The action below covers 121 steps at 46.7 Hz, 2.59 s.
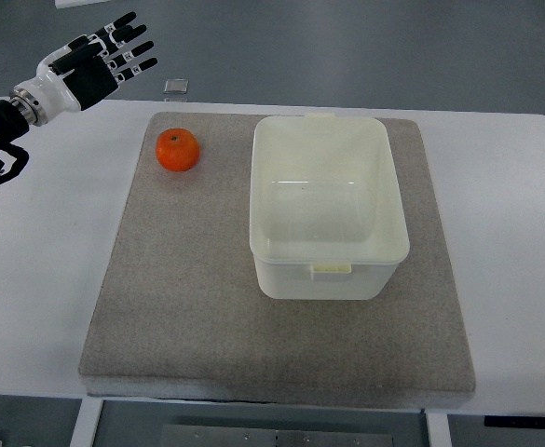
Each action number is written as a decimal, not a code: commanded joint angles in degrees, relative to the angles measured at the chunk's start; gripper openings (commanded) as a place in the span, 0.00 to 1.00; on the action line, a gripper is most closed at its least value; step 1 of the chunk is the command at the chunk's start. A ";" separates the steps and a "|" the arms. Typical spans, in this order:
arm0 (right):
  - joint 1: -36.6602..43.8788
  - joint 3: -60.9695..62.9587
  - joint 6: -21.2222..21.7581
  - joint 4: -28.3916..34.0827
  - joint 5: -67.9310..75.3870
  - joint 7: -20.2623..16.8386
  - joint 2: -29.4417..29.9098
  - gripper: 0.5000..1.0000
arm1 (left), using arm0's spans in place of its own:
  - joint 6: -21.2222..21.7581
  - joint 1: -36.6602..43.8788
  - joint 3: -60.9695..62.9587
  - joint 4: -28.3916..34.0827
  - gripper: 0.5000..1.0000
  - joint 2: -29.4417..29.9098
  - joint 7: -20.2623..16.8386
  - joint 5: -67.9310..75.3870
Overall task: Put orange in box with left hand
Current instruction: 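Move the left hand forward toward the orange, fingers open, then lower the left hand over the orange and close fingers around it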
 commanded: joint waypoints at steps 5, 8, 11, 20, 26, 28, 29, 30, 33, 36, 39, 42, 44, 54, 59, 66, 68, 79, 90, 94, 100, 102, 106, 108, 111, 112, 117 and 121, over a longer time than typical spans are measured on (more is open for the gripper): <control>0.00 0.00 0.00 0.00 0.00 0.00 0.00 0.86 | 0.00 0.09 0.61 0.21 0.99 -0.95 -0.01 1.05; 0.00 0.00 0.00 0.00 0.00 0.00 0.00 0.86 | 0.00 0.09 0.96 0.21 0.99 -0.95 -0.01 1.23; 0.00 0.00 0.00 0.00 0.00 0.00 0.00 0.86 | 0.00 0.18 1.05 0.21 0.99 -0.86 -0.10 1.58; 0.00 0.00 0.00 0.00 0.00 0.00 0.00 0.86 | 0.00 0.00 1.05 0.30 0.99 -0.25 -0.45 5.18; 0.00 0.00 0.00 0.00 0.00 0.00 0.00 0.86 | 0.00 -0.26 1.05 0.30 0.98 -0.25 -0.89 12.38; 0.00 0.00 0.00 0.00 0.00 0.00 0.00 0.86 | 0.00 -0.52 1.05 0.30 0.98 -0.16 -1.76 15.37; 0.00 0.00 0.00 0.00 0.00 0.00 0.00 0.86 | 0.00 -0.61 0.96 0.30 0.98 -0.16 -2.38 16.78; 0.00 0.00 0.00 0.00 0.00 0.00 0.00 0.86 | 0.00 -0.70 0.96 0.30 0.98 -0.16 -3.08 18.36; 0.00 0.00 0.00 0.00 0.00 0.00 0.00 0.86 | 0.00 -0.96 0.96 0.30 0.98 -0.16 -5.80 22.49; 0.00 0.00 0.00 0.00 0.00 0.00 0.00 0.86 | 0.00 -1.05 0.96 0.22 0.98 -0.16 -8.70 26.62; 0.00 0.00 0.00 0.00 0.00 0.00 0.00 0.86 | 0.00 -1.31 0.96 0.21 0.98 -0.16 -10.99 31.10; 0.00 0.00 0.00 0.00 0.00 0.00 0.00 0.86 | 0.00 -1.67 1.05 0.21 0.98 -0.07 -12.57 36.02; 0.00 0.00 0.00 0.00 0.00 0.00 0.00 0.86 | 0.00 -1.75 1.05 0.21 0.98 -0.16 -13.45 39.62; 0.00 0.00 0.00 0.00 0.00 0.00 0.00 0.86 | 0.00 -2.72 1.05 -0.22 0.98 -0.07 -17.67 56.23; 0.00 0.00 0.00 0.00 0.00 0.00 0.00 0.86 | 0.00 -3.42 1.05 -0.40 0.98 -0.07 -19.78 64.58; 0.00 0.00 0.00 0.00 0.00 0.00 0.00 0.86 | 1.76 -3.86 2.10 -1.63 0.98 -0.25 -21.80 76.01; 0.00 0.00 0.00 0.00 0.00 0.00 0.00 0.86 | 4.14 -3.86 2.80 -2.51 0.98 -0.16 -22.16 79.00; 0.00 0.00 0.00 0.00 0.00 0.00 0.00 0.86 | 11.08 -3.86 4.74 -4.18 0.98 -1.04 -22.33 94.83; 0.00 0.00 0.00 0.00 0.00 0.00 0.00 0.86 | 14.60 -4.13 7.73 -4.97 0.98 -2.71 -22.33 102.12; 0.00 0.00 0.00 0.00 0.00 0.00 0.00 0.86 | 15.92 -4.13 7.99 -4.97 0.98 -2.88 -22.25 105.20; 0.00 0.00 0.00 0.00 0.00 0.00 0.00 0.86 | 18.82 -4.04 8.17 -4.79 0.98 -4.02 -22.25 108.02; 0.00 0.00 0.00 0.00 0.00 0.00 0.00 0.86 | 19.00 -4.04 8.17 -4.71 0.98 -4.20 -22.25 108.19; 0.00 0.00 0.00 0.00 0.00 0.00 0.00 0.86 | 19.00 -3.95 8.34 -4.62 0.98 -4.38 -22.16 108.90; 0.00 0.00 0.00 0.00 0.00 0.00 0.00 0.86 | 19.00 -3.95 9.22 -4.62 0.98 -4.64 -22.16 108.99; 0.00 0.00 0.00 0.00 0.00 0.00 0.00 0.86 | 19.18 -3.86 10.36 -4.53 0.98 -4.82 -22.16 109.07; 0.00 0.00 0.00 0.00 0.00 0.00 0.00 0.86 | 19.18 -3.78 10.54 -4.53 0.98 -4.82 -22.16 109.07; 0.00 0.00 -0.09 0.00 0.00 0.00 0.00 0.86 | 19.18 -3.34 10.54 -4.44 0.97 -5.25 -22.16 109.16; 0.00 0.00 0.00 0.00 0.00 0.00 0.00 0.86 | 19.18 -3.34 10.54 -4.44 0.96 -5.60 -22.07 109.16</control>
